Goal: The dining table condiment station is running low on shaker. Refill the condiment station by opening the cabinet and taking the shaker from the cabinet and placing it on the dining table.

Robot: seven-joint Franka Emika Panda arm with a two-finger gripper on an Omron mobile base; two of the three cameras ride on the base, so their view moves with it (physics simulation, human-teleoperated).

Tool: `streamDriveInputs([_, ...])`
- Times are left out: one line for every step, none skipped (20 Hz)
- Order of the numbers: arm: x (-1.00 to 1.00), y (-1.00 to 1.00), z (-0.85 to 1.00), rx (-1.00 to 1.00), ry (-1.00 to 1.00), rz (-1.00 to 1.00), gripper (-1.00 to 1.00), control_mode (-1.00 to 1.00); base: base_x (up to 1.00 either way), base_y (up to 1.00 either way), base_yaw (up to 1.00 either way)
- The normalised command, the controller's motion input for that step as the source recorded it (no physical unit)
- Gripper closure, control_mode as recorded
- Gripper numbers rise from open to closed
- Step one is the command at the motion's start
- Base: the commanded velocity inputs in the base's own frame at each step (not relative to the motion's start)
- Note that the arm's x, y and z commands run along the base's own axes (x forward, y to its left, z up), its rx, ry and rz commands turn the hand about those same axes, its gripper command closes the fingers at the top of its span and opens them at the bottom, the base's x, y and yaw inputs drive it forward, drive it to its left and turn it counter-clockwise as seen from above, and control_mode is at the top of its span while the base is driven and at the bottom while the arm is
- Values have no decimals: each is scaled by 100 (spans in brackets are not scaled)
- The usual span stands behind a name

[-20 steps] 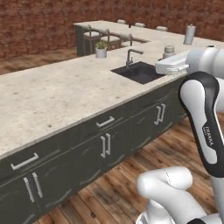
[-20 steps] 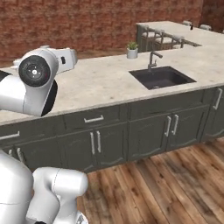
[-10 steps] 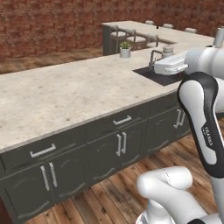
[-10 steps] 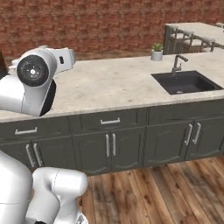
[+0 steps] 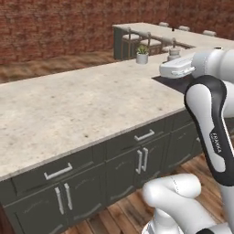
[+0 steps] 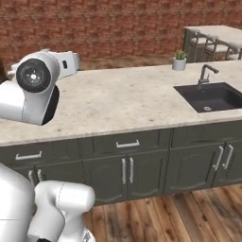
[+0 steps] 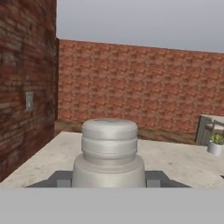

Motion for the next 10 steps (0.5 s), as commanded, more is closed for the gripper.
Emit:
streamDriveInputs([0, 0, 0, 0, 0, 0, 100, 100, 6, -36, 18])
streamDriveInputs([0, 0, 0, 0, 0, 0, 100, 100, 0, -100, 18])
streamDriveInputs([0, 0, 0, 0, 0, 0, 100, 100, 0, -100, 19])
streamDriveInputs([0, 0, 0, 0, 0, 0, 100, 100, 0, -100, 24])
streamDriveInputs([0, 0, 0, 0, 0, 0, 100, 100, -1, -100, 23])
streamDriveInputs([0, 0, 0, 0, 0, 0, 100, 100, -1, -100, 21])
streamDriveInputs([0, 0, 0, 0, 0, 0, 100, 100, 0, -100, 18])
streamDriveInputs([0, 0, 0, 0, 0, 0, 100, 100, 0, -100, 18])
streamDriveInputs([0, 0, 0, 0, 0, 0, 100, 100, 0, -100, 16])
streamDriveInputs([0, 0, 0, 0, 0, 0, 100, 100, 0, -100, 17])
